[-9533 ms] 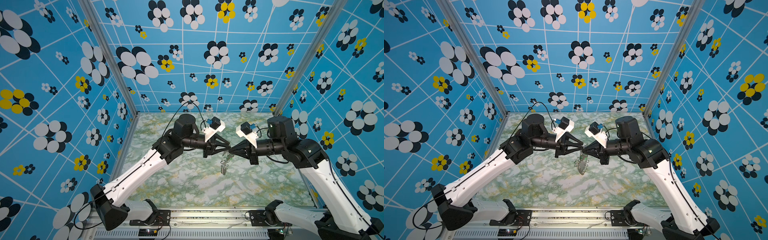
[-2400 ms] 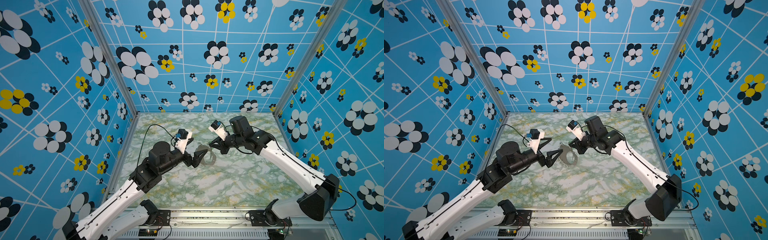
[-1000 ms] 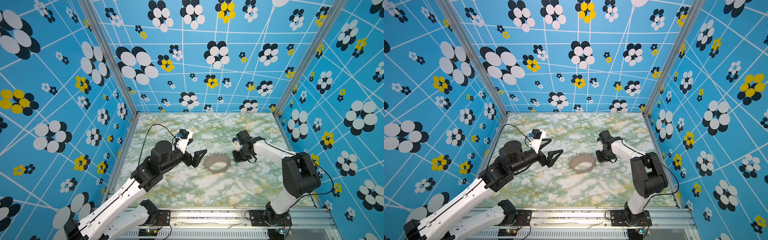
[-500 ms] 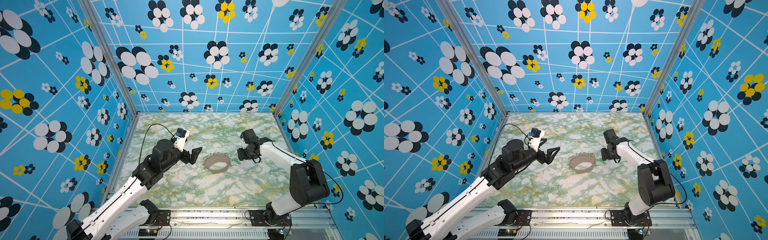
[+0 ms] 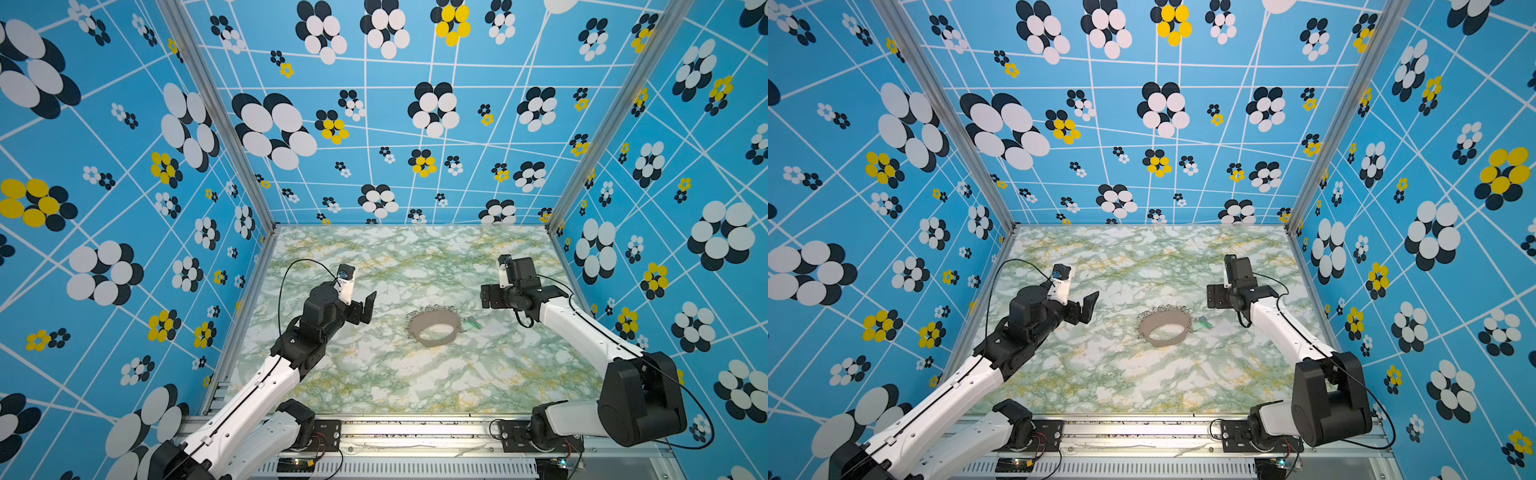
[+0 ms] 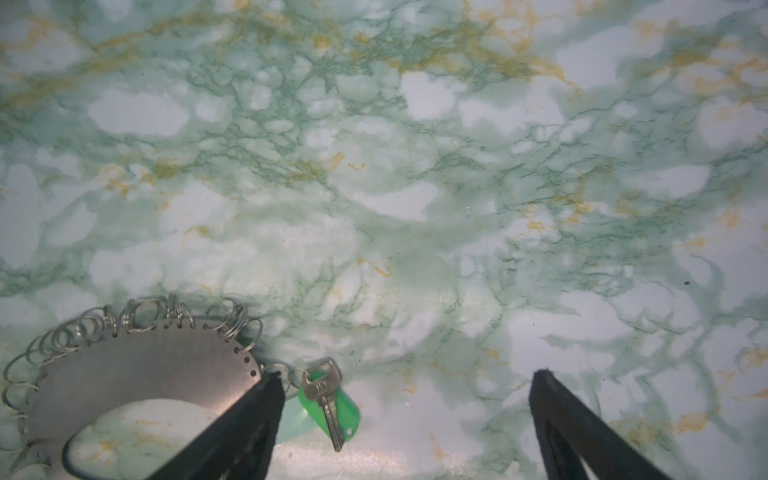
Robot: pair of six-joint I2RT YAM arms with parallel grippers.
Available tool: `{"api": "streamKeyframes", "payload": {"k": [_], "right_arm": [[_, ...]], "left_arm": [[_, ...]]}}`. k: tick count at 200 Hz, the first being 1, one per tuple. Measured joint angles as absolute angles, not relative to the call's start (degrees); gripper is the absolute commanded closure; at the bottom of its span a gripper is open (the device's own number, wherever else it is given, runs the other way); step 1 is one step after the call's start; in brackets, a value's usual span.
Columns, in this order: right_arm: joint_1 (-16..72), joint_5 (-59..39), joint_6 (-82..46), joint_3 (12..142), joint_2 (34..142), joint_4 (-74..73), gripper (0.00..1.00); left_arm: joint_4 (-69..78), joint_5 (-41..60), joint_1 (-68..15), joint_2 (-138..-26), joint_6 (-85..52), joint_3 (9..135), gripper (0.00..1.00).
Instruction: Put the keys on the keyring
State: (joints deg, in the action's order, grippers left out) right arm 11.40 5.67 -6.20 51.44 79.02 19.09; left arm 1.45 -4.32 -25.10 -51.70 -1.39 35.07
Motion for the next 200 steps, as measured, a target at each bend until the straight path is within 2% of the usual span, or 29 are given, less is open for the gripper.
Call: {"api": "streamKeyframes", "payload": {"k": [54,99,162,200], "right_arm": [[8.36,6.79,-4.89,40.97,77.69,2.59,0.01],[2.00,7.01,-4.69,32.88,77.30,-11.55,0.01],[0.67,7.03,-2.50,24.56,78.06,-31.55,0.01],[0.67,7.18,-1.19,23.14,79.50,-36.07,0.01]], "left_arm": [[16.53,-5.23,-14.96,-56.62,0.14,24.77,0.01],[28.97,-2.28,-8.73,-64.42,0.30,21.04,0.01],[42.57,-1.93,-5.98,-70.57,2.35,18.26,0.01],[45.23,-1.93,-4.01,-72.51,2.59,18.04,0.01]]}}
